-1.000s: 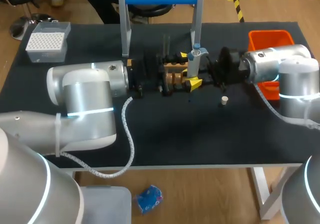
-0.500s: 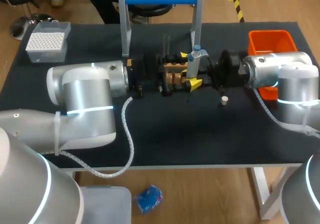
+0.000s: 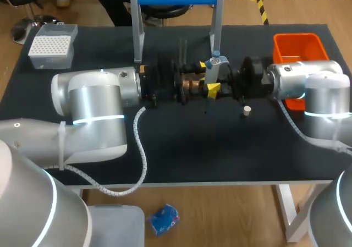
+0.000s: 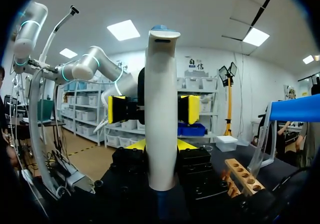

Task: Invert the test tube, pick up the pipette, mount the tip to pipette, aspirate from beaker and dispense into the tube, eject the tip, return the pipette, and cap with the stopper.

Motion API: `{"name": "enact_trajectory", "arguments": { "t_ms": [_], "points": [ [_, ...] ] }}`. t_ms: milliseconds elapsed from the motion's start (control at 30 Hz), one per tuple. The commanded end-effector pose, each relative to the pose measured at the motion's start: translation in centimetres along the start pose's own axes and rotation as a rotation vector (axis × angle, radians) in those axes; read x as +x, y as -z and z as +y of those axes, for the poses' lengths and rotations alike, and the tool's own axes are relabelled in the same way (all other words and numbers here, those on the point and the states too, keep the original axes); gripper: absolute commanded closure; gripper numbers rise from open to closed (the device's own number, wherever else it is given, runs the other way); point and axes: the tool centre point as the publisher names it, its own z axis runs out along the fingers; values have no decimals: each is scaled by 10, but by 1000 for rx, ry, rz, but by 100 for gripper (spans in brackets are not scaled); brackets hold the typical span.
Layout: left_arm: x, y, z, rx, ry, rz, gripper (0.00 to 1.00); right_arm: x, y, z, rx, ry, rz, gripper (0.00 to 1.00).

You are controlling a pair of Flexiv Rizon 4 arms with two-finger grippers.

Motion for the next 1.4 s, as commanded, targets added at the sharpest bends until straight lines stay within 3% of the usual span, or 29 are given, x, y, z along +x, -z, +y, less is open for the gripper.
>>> {"name": "enact_trajectory", "arguments": {
  "t_ms": [33,300,333,367,733,1167,1333,1400],
  "points": [
    [1,-2,0,-1,-1,-8,100,2,0,0,-1,2,-3,100],
    [1,-2,0,-1,-1,-8,100,3,1,-1,7,2,-5,100],
    [1,-2,0,-1,-1,-8,100,3,1,-1,9,4,-7,73],
    [1,-2,0,-1,-1,-8,100,4,1,-1,11,4,-8,0],
    [1,-2,0,-1,-1,-8,100,-4,26,2,66,25,-46,0],
    [1,-2,0,-1,-1,-8,100,-27,120,8,198,70,-168,0],
    [1,-2,0,-1,-1,-8,100,-40,134,20,209,99,-199,0],
    [-3,2,-8,-15,-5,-35,100,-45,135,26,224,108,-209,0]
  ]
}}
